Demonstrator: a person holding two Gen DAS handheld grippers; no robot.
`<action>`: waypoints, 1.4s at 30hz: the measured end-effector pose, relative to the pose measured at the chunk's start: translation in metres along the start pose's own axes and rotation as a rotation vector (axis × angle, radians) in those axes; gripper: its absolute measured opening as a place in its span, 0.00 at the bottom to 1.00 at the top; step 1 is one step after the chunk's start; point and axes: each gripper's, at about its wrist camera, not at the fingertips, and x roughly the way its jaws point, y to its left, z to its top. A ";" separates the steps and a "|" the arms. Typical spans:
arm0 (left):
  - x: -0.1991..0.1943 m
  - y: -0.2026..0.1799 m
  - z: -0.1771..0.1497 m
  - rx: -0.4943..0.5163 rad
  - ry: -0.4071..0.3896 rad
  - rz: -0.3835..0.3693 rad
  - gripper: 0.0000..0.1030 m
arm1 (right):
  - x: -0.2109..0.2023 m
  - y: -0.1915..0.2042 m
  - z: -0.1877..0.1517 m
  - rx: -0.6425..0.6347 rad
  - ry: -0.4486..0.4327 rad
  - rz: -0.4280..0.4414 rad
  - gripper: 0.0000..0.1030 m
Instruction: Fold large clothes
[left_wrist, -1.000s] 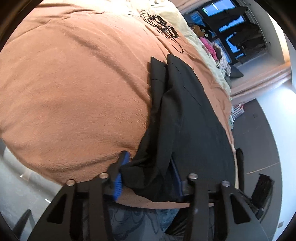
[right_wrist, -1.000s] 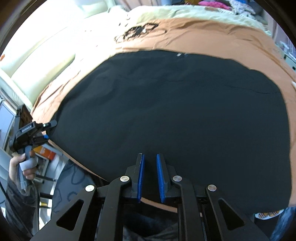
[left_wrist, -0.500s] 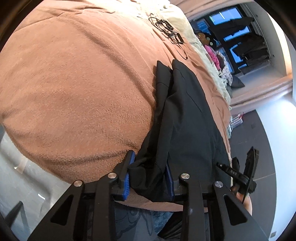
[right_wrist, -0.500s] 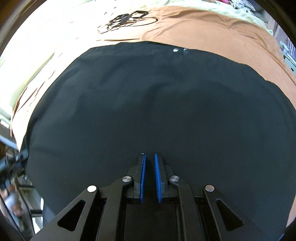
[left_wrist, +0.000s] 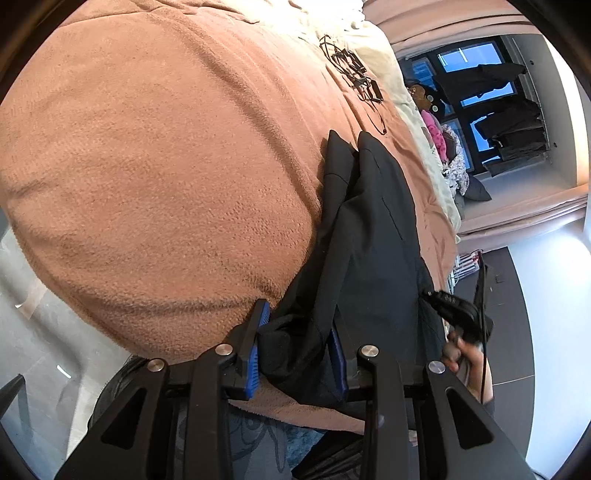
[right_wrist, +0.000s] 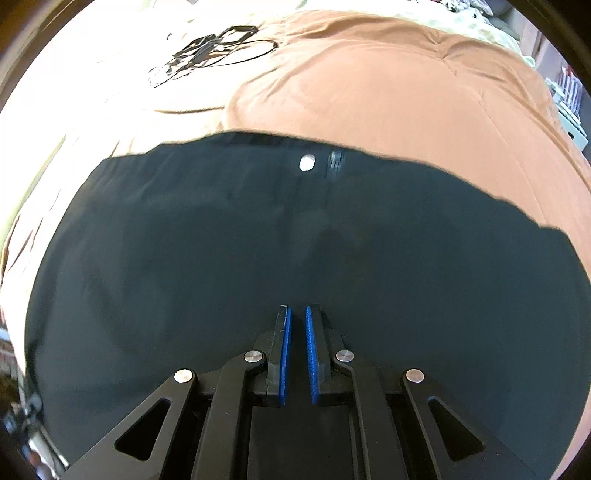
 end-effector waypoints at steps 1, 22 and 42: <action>0.000 0.000 0.000 0.002 0.000 0.001 0.31 | 0.002 0.000 0.003 0.005 -0.001 -0.001 0.07; 0.005 -0.017 0.009 -0.008 0.020 -0.015 0.53 | -0.071 0.007 -0.008 -0.067 -0.107 0.110 0.47; -0.043 -0.108 0.004 0.224 -0.039 -0.119 0.14 | -0.105 0.005 -0.175 -0.007 -0.070 0.304 0.15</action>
